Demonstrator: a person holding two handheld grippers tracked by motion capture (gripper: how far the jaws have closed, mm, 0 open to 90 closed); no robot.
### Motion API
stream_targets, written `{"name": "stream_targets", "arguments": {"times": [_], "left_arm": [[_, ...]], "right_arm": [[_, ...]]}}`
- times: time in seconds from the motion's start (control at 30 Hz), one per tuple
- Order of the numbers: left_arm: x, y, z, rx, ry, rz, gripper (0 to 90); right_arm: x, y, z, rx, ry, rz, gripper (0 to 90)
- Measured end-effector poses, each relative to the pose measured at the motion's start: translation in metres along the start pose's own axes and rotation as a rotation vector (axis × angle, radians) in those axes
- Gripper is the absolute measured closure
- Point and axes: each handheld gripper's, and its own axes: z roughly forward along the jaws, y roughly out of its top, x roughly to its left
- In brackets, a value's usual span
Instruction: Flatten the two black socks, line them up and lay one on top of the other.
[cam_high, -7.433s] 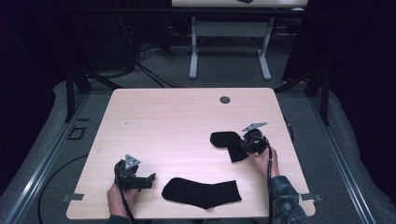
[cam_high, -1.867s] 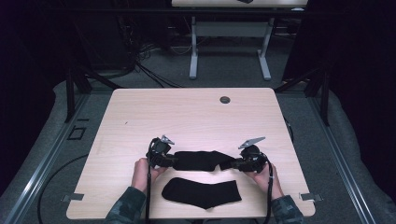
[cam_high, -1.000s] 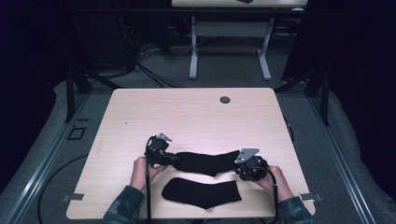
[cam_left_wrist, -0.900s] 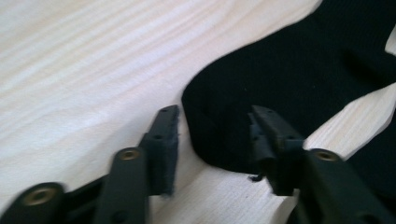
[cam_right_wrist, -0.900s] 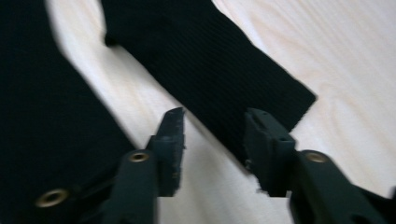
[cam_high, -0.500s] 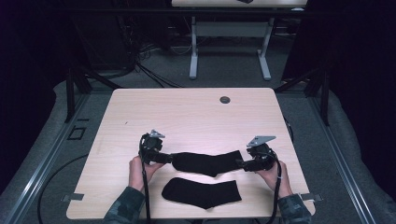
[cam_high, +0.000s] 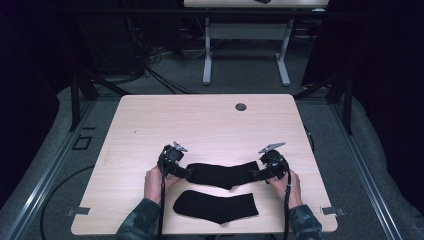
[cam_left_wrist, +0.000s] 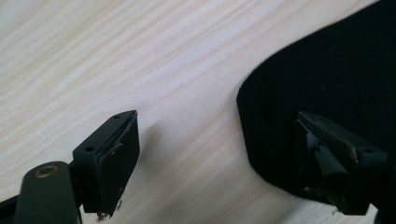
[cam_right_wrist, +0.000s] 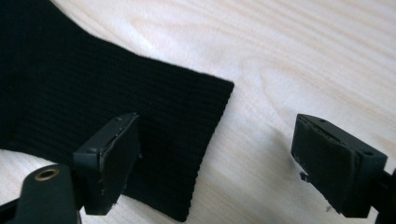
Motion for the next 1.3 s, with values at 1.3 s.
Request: {"name": "stream_targets", "arguments": {"times": [1.3], "left_arm": [[0.021,-0.018,-0.013,0.018,-0.029,0.033,12.9]], "right_arm": [[0.022,-0.012,-0.002,-0.012,0.046,-0.103,10.0]]}}
